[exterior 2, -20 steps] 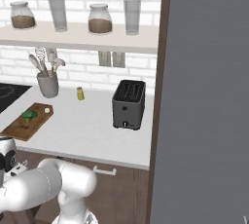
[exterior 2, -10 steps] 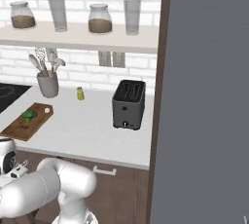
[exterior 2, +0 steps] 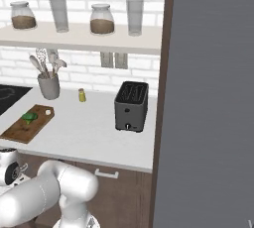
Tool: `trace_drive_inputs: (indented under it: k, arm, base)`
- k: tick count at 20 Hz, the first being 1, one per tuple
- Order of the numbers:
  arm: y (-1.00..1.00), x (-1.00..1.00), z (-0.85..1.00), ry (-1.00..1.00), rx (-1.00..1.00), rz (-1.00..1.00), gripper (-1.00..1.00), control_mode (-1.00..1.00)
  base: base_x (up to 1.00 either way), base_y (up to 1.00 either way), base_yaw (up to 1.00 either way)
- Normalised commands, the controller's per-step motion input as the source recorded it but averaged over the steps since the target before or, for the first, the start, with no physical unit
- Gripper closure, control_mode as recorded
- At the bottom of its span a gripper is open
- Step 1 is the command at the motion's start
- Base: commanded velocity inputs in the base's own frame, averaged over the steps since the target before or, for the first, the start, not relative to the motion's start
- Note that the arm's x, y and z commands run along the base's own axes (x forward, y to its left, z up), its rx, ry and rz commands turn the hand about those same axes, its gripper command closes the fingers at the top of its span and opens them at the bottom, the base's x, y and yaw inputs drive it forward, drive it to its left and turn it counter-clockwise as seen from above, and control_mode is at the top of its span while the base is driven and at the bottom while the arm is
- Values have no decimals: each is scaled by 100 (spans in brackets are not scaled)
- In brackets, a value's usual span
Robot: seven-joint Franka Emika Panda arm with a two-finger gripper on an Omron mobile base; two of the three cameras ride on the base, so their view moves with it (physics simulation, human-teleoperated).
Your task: Place the appropriate cutting tool for cutting the broccoli skin on the cutting board.
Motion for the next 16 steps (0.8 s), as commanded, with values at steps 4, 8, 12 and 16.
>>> trace_drive_inputs:
  k: [4,8,12,16]
  arm:
    - [5,3,-43,0,0,0,-100,-100]
    - [0,-6,-42,0,0,0,100,-100]
    - [0,-22,-25,-2,3,0,100,-100]
    - [0,-19,-2,-7,5,0,100,-100]
  base:
    - [0,0,0]
    - [0,0,0]
    - [0,0,0]
    - [0,0,0]
